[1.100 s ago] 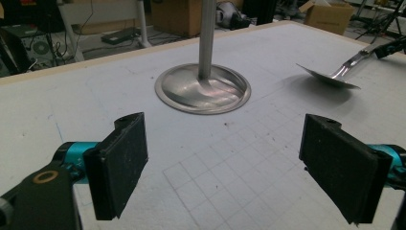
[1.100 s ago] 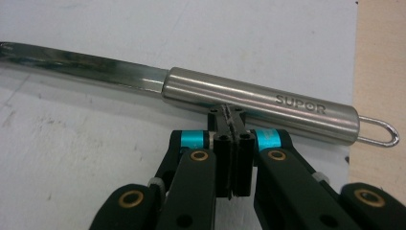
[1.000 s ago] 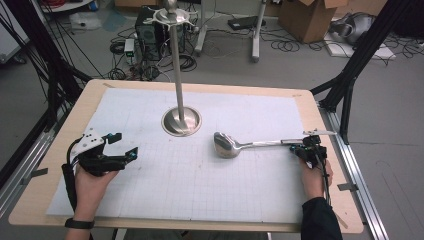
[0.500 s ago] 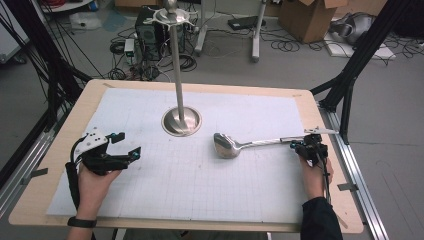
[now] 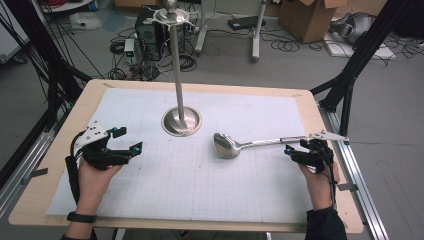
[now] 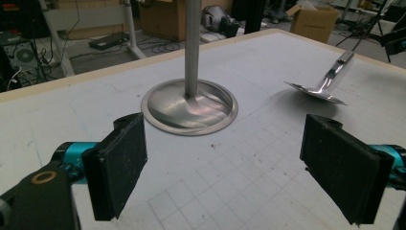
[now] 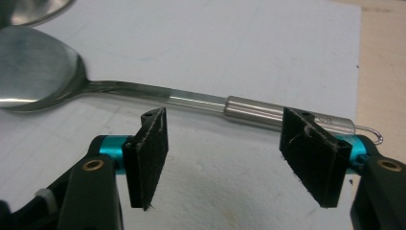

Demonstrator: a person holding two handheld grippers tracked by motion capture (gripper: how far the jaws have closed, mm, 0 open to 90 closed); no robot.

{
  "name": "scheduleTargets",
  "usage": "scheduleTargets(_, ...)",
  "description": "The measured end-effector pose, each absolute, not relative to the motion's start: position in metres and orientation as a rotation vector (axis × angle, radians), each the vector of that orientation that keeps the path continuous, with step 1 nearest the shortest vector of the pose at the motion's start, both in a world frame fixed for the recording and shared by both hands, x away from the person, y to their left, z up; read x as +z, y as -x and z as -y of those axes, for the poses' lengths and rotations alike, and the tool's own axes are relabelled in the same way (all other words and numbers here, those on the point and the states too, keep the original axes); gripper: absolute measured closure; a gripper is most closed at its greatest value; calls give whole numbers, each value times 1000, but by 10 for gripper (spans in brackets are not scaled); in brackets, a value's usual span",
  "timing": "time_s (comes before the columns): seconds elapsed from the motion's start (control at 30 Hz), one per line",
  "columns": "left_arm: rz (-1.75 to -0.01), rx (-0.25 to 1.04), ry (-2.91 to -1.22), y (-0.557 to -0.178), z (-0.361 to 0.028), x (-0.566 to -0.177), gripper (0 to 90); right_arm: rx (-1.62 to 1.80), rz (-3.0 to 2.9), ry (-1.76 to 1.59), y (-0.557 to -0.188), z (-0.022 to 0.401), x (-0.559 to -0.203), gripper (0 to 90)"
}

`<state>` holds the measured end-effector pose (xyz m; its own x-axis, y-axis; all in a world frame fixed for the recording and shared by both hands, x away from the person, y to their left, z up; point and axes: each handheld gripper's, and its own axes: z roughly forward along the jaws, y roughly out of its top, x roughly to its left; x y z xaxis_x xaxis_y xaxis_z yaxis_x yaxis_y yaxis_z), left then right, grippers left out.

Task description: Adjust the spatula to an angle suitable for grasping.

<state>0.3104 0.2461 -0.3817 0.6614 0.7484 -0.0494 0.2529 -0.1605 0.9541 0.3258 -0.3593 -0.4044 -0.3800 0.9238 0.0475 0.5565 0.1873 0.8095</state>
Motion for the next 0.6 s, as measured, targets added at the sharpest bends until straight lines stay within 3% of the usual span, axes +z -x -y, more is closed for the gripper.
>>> scheduleTargets(0.3,-765,500,-1724,-319,-234,-374,165,1168,-1949,-1277,-295,363,-396,216)
scheduleTargets(0.6,-704,480,-1756,-331,-214,-362,165,1286,-1897,-1235,-276,369,-392,183)
